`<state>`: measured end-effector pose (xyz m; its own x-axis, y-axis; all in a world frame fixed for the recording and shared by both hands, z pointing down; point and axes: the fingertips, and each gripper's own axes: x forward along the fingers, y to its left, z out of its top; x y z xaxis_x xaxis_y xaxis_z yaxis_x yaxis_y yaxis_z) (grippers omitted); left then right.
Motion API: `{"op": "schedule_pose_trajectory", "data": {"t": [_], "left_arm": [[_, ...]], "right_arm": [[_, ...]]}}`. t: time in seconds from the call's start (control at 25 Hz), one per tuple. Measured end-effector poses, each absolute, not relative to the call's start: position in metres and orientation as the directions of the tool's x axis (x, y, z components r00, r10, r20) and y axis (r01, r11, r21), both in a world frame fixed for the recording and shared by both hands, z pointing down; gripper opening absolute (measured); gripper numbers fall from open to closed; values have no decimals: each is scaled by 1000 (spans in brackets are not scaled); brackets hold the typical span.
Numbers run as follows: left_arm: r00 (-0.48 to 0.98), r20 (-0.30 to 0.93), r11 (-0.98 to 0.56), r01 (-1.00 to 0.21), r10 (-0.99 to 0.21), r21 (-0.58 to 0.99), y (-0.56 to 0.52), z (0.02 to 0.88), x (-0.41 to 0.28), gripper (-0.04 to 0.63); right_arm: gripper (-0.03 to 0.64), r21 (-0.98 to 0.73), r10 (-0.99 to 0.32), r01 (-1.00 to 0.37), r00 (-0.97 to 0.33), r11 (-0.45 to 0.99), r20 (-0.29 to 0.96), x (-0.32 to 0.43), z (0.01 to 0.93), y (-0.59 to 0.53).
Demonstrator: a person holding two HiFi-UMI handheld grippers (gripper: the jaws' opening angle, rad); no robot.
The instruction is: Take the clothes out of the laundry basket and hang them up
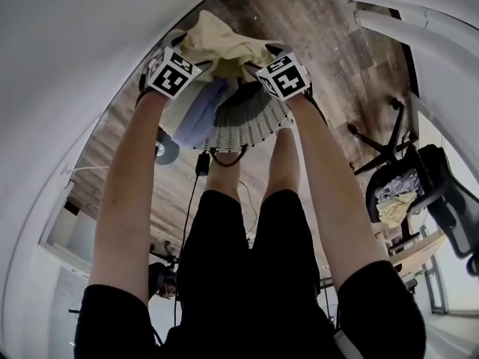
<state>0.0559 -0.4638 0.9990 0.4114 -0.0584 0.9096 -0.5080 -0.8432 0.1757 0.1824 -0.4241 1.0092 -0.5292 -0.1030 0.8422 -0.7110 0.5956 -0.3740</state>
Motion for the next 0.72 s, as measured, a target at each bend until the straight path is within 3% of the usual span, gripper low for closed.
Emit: {"op": "schedule_pose_trajectory", "data": {"t": [0.08,0.2,0.28,0.52,0.72], "left_arm": [[394,918,-843,-507,-43,178,-463,1003,53,384],[350,935,-834,-530,-52,153,-465,1006,43,194],[334,940,-828,-546,-71,132,-467,1001,38,130],[312,944,-838,-539,-111,80,-463,973,30,70],[349,917,-793,-606,-191,65,-460,930,27,20]], "right_arm": [[294,-379,-87,-715,-521,588,849,180,1016,-423],[179,-350,-100,-734,-492,582,865,184,1020,-428],[151,-329,-115,-743,-477,583,871,186,1016,-429],[38,-243,-225,-767,-449,594,865,184,975,-431],[23,-201,-332,-820,-424,537,843,196,932,-437]]}}
